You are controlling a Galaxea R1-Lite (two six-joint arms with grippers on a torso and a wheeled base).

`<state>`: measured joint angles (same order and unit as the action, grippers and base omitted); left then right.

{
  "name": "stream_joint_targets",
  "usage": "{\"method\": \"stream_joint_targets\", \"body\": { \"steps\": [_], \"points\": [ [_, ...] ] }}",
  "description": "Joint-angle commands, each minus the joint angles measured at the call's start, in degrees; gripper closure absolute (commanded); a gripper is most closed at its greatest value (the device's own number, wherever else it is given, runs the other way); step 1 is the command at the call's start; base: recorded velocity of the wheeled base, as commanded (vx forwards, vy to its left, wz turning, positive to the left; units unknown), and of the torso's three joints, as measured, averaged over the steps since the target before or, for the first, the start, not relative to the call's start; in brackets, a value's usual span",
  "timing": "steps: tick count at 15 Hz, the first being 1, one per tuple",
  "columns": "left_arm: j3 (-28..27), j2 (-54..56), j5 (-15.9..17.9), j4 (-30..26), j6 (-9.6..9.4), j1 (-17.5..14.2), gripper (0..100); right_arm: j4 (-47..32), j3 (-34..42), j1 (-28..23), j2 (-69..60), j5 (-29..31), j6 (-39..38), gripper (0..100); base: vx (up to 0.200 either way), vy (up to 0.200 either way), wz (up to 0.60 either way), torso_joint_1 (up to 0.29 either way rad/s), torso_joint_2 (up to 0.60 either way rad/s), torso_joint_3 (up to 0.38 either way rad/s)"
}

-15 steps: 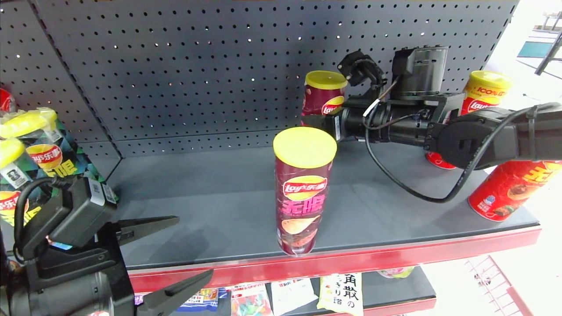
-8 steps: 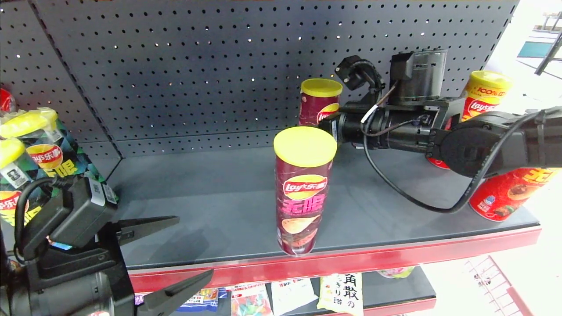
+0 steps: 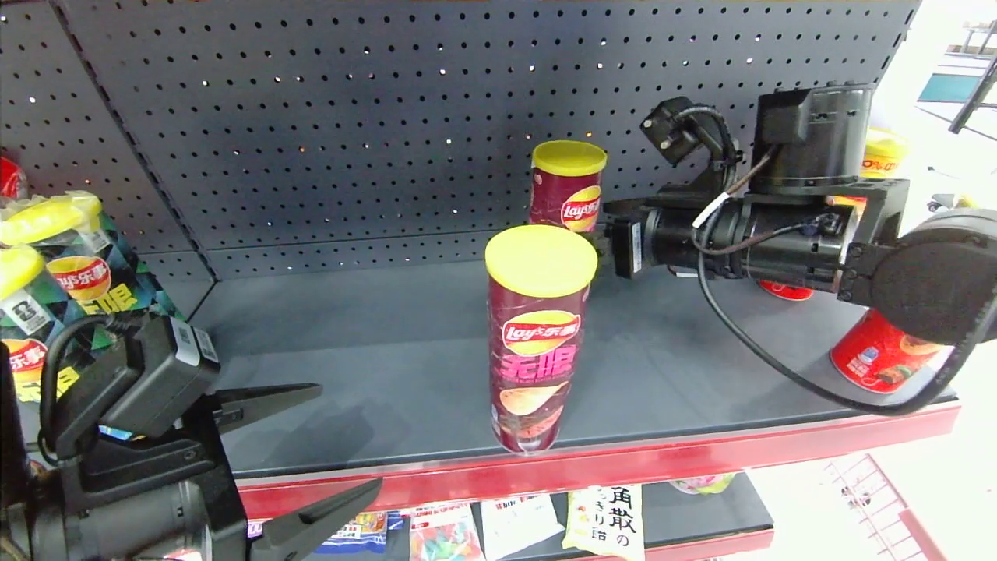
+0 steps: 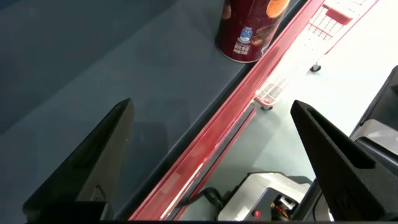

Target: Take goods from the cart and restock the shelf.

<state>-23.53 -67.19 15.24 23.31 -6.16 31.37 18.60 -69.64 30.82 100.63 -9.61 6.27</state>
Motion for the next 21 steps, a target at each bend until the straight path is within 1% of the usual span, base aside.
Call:
{"method": "stream_joint_targets", "body": {
  "steps": [1,2,3,4,5,9,11,13,14,17,18,21],
  "points": [
    [-0.3,-1.4,-0.7,0.2,-0.26,0.0,0,0.0,4.3,-0.7,-5.0,0.3,0.2,0,0.0,0.0,0.0,0.0,0.0,0.0],
    [-0.5,-2.1,-1.7,0.3,-0.7,0.0,0,0.0,6.3,-1.5,-6.9,1.3,0.4,0,0.0,0.0,0.0,0.0,0.0,0.0],
    [-0.6,-2.2,-1.9,0.3,-0.88,0.0,0,0.0,7.0,-1.6,-7.6,1.9,0.4,0,0.0,0.0,0.0,0.0,0.0,0.0],
    [-0.6,-2.7,-2.0,0.3,-0.96,0.0,0,0.0,9.8,-2.1,-9.7,3.8,0.4,0,0.0,0.0,0.0,0.0,0.0,0.0],
    [-0.6,-3.6,-2.1,0.3,-1.31,0.0,0,0.0,13.1,-2.3,-12.7,4.5,0.4,0,0.0,0.0,0.0,0.0,0.0,0.0],
    [-2.1,-6.5,-2.1,0.2,-3.25,0.0,0,0.0,21.2,-2.2,-22.0,4.2,0.8,0,0.0,0.0,0.0,0.0,0.0,0.0],
    [-3.3,-8.6,-2.2,0.2,-3.6,0.1,0,0.0,26.2,-1.6,-28.1,3.6,1.4,0,0.0,0.0,0.0,0.0,0.0,0.0],
    [-3.5,-10.4,-5.6,0.2,-6.76,0.2,0,0.0,31.9,-1.0,-35.2,0.5,3.7,0,0.0,0.0,0.0,0.0,0.0,0.0],
    [-3.6,-11.5,-6.0,0.2,-7.12,0.9,0,0.0,35.0,-1.0,-40.2,-0.2,4.1,0,0.0,0.0,0.0,0.0,0.0,0.0],
    [-4.2,-13.3,-5.1,0.2,-7.29,1.9,0,-0.1,37.7,-1.7,-45.5,-0.1,4.0,0,0.0,0.0,0.0,0.0,0.0,0.0],
    [-5.1,-14.6,-5.2,0.2,-7.29,2.7,0,-0.1,37.9,-3.2,-46.9,-0.1,4.0,0,0.0,0.0,0.0,0.0,0.0,0.0],
    [-8.7,-18.3,-5.8,0.2,-7.29,2.7,0,-0.1,38.5,-5.3,-48.8,-0.1,3.9,0,0.0,0.0,0.0,0.0,0.0,0.0]
  ]
}}
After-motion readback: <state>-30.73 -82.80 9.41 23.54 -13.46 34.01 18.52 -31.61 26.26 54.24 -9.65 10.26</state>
